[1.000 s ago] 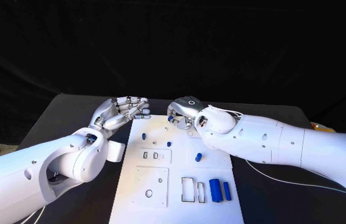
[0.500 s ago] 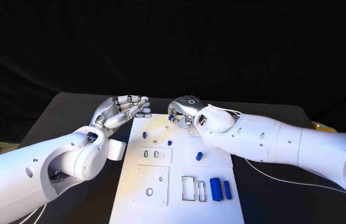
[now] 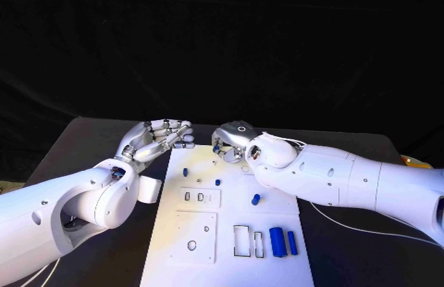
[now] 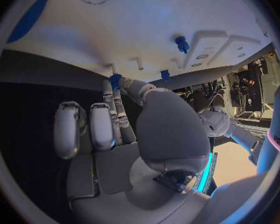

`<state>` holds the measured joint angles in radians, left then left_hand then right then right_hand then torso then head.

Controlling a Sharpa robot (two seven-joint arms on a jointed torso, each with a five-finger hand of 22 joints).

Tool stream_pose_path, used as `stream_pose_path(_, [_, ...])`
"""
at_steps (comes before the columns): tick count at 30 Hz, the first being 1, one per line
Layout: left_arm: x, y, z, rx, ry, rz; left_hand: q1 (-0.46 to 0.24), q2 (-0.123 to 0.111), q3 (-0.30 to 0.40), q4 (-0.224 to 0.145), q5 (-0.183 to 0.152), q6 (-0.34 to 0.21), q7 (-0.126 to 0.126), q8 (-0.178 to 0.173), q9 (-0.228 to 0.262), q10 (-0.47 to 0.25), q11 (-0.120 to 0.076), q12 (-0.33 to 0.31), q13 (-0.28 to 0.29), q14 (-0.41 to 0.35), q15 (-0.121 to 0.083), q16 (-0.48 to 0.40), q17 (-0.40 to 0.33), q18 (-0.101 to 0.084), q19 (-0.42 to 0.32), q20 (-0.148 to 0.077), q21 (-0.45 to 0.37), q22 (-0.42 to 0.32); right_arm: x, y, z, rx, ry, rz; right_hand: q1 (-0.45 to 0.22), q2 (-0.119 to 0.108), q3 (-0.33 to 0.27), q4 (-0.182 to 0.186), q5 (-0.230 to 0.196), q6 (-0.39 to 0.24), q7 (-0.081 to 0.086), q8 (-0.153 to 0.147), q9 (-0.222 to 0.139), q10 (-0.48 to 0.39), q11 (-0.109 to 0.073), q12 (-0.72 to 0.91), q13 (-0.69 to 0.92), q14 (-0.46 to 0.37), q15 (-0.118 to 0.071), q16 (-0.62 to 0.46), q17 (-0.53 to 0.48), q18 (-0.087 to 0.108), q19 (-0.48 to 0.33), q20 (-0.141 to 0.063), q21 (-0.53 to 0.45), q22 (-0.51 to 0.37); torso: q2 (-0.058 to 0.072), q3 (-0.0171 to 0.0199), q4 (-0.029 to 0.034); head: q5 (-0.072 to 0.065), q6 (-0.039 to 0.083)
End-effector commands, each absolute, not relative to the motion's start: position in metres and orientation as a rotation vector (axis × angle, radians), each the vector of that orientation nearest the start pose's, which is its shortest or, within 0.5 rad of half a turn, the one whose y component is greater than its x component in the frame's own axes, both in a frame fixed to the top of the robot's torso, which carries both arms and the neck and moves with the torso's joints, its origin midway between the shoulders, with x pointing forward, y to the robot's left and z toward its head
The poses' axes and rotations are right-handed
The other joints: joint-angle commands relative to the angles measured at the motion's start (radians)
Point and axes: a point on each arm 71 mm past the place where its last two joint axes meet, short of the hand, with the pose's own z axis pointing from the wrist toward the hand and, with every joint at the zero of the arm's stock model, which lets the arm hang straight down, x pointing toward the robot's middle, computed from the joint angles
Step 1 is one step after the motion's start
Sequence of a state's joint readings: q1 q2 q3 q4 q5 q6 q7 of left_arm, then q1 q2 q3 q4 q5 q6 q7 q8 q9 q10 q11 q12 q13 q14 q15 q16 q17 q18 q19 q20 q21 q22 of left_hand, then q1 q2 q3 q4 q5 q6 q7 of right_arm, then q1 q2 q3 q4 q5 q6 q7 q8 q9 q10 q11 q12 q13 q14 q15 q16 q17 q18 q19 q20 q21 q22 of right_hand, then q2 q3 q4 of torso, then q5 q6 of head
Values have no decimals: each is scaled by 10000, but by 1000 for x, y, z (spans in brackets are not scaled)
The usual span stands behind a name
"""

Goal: Assemble the parts on the task board

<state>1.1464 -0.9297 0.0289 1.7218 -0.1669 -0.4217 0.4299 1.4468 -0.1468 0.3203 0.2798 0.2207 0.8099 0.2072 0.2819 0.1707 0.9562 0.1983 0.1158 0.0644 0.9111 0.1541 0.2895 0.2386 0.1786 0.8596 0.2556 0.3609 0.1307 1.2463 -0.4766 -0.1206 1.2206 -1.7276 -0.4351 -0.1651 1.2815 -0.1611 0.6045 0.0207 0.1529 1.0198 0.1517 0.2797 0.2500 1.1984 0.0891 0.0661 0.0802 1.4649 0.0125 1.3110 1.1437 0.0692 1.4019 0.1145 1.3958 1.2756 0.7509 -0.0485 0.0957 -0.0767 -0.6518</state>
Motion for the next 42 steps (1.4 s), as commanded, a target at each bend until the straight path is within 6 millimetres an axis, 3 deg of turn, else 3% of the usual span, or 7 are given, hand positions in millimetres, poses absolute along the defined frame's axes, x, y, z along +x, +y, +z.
stream_pose_path(1, [451,195,-153,-9267,13702,-15960,30,-99,57,27,-36,-51,382,-31,-7,-3,-28,-69,15,-62,-11,-23,9,41,76,-26,60,-2,524,-93,-200,-4528,14998,5186,-97,5,28,47,-24,32,10,37,16,-5,9,-50,-17,258,-41,11,-17,-47,-52,-15,-23,-13,6,-8,-5,2,-6])
stream_pose_path(25, [452,197,-153,-9287,13703,-15911,28,-105,61,27,-38,-53,381,-36,-9,0,-28,-85,16,-74,-9,-39,15,40,77,-26,60,-6,523,-105,-199,-4259,14884,4962,-111,9,46,62,-32,29,8,51,40,-3,9,-37,-18,252,-36,16,-20,-48,-55,-9,-20,-5,16,1,2,19,-1])
stream_pose_path(42, [452,197,-153,-9301,13709,-15889,30,-110,65,26,-39,-59,380,-42,-11,-7,-26,-103,14,-79,-8,-48,21,40,79,-26,60,-10,521,-103,-199,-4338,14892,5228,-141,-30,38,73,-50,18,11,61,63,-2,12,-33,-19,248,-35,24,-16,-51,-47,-5,-8,20,18,-27,8,16,-32])
